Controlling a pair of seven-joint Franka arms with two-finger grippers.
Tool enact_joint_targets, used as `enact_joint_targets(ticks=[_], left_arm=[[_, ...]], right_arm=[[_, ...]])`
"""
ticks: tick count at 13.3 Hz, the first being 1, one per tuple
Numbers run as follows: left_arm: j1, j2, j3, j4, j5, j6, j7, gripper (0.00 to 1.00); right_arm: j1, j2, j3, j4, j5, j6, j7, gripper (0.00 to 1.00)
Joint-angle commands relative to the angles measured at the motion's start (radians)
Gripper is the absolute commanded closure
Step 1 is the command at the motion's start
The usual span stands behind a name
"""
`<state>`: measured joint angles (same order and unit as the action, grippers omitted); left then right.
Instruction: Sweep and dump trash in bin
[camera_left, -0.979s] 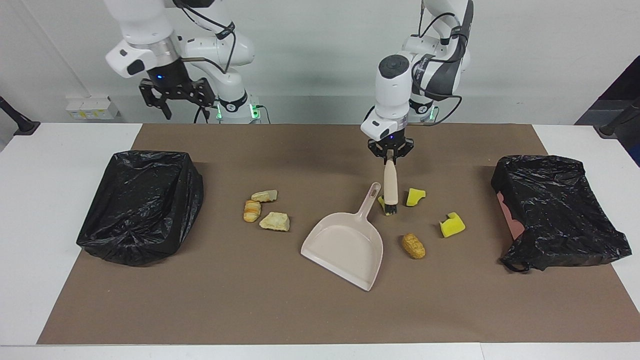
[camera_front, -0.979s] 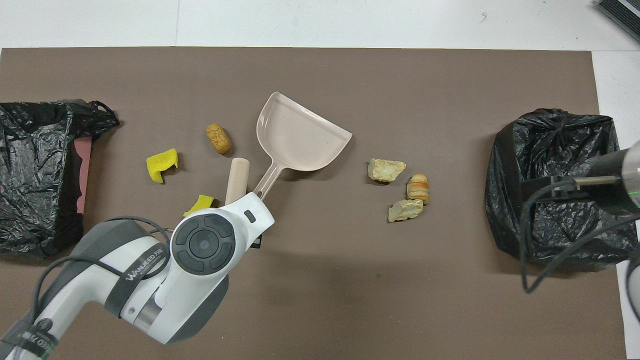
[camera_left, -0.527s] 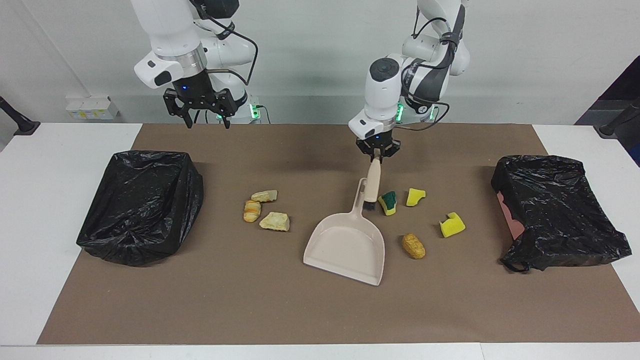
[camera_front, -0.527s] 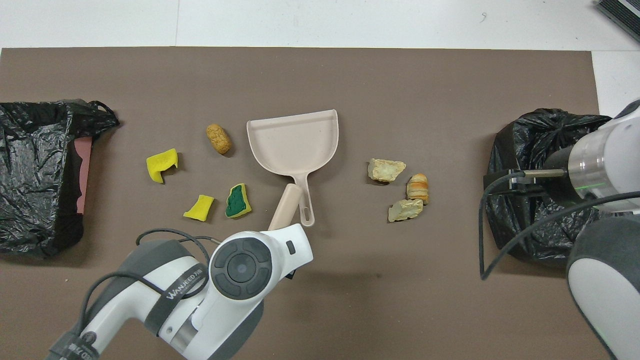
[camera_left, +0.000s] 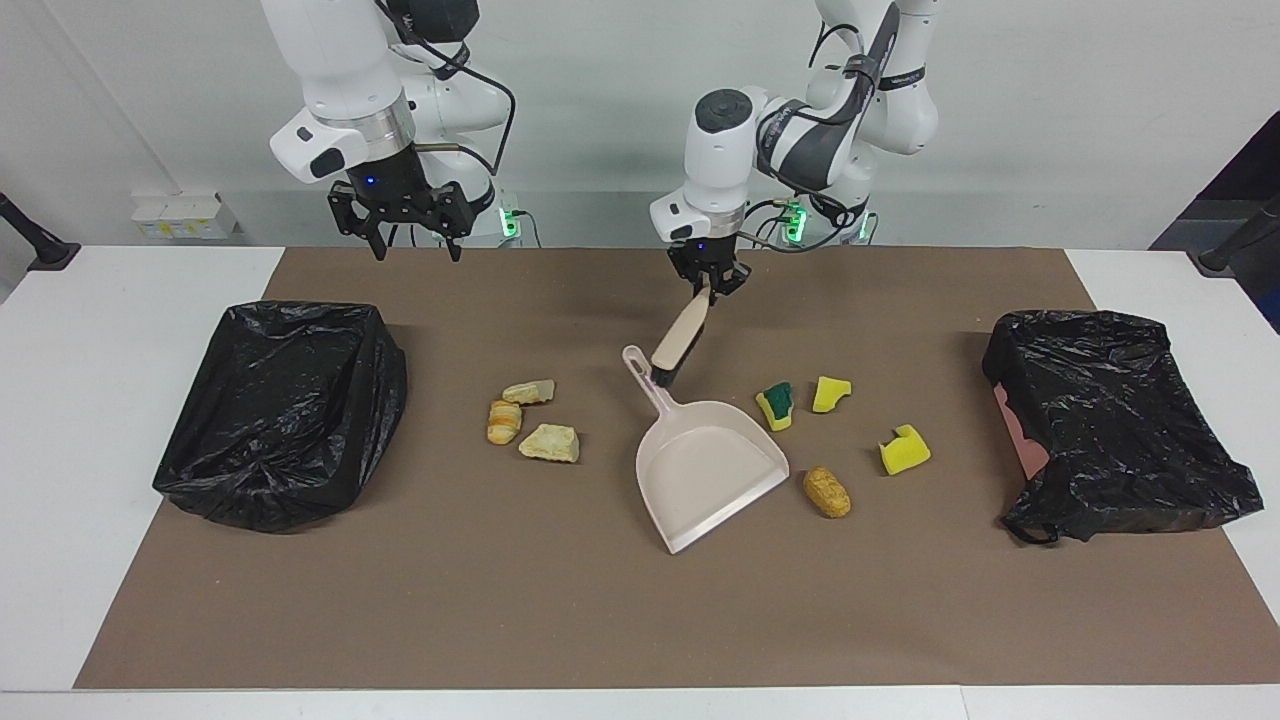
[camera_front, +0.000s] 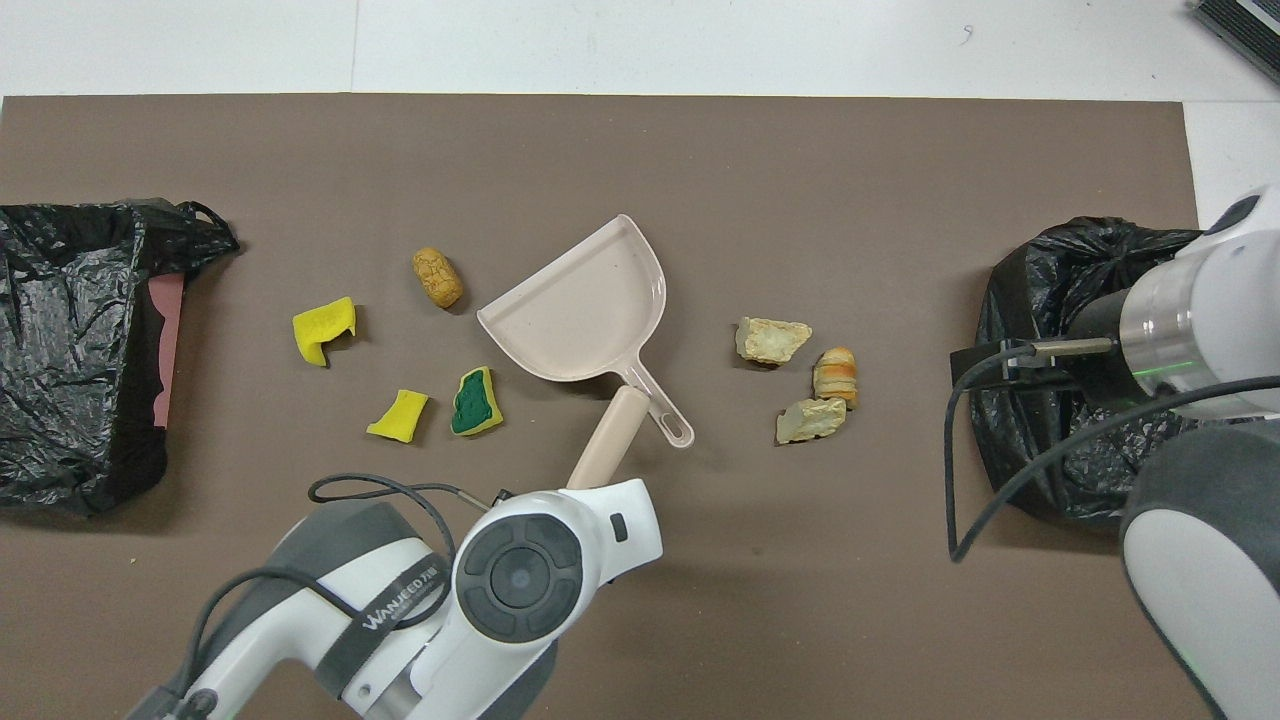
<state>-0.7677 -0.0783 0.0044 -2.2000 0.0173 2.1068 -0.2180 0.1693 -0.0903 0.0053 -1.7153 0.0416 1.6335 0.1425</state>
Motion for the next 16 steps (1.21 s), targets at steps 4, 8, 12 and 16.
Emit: enact_joint_targets(ticks=[4, 8, 12, 16], left_arm=[[0.264, -0.003, 0.006, 0.077, 0.069, -0.08, 0.039, 1.0], [0.456, 0.026, 0.006, 0.089, 0.101, -0.082, 0.127, 1.0], [0.605, 0.086, 0.008, 0.092, 0.134, -0.054, 0.273, 1.0], [0.747, 0.173, 0.008, 0.097, 0.189, 0.065, 0.389, 1.0]], right_arm=[[0.096, 0.058, 0.002, -0.059, 0.032, 0.155, -0.162, 0.0], [0.237, 0.197, 0.002, -0.061, 0.012, 0.287, -0.193, 0.0], [0.321, 0.311, 0.002, -0.061, -0.005, 0.407, -0.185, 0.0], [0.407, 0.402, 0.002, -0.073, -0.014, 0.46, -0.12, 0.0]])
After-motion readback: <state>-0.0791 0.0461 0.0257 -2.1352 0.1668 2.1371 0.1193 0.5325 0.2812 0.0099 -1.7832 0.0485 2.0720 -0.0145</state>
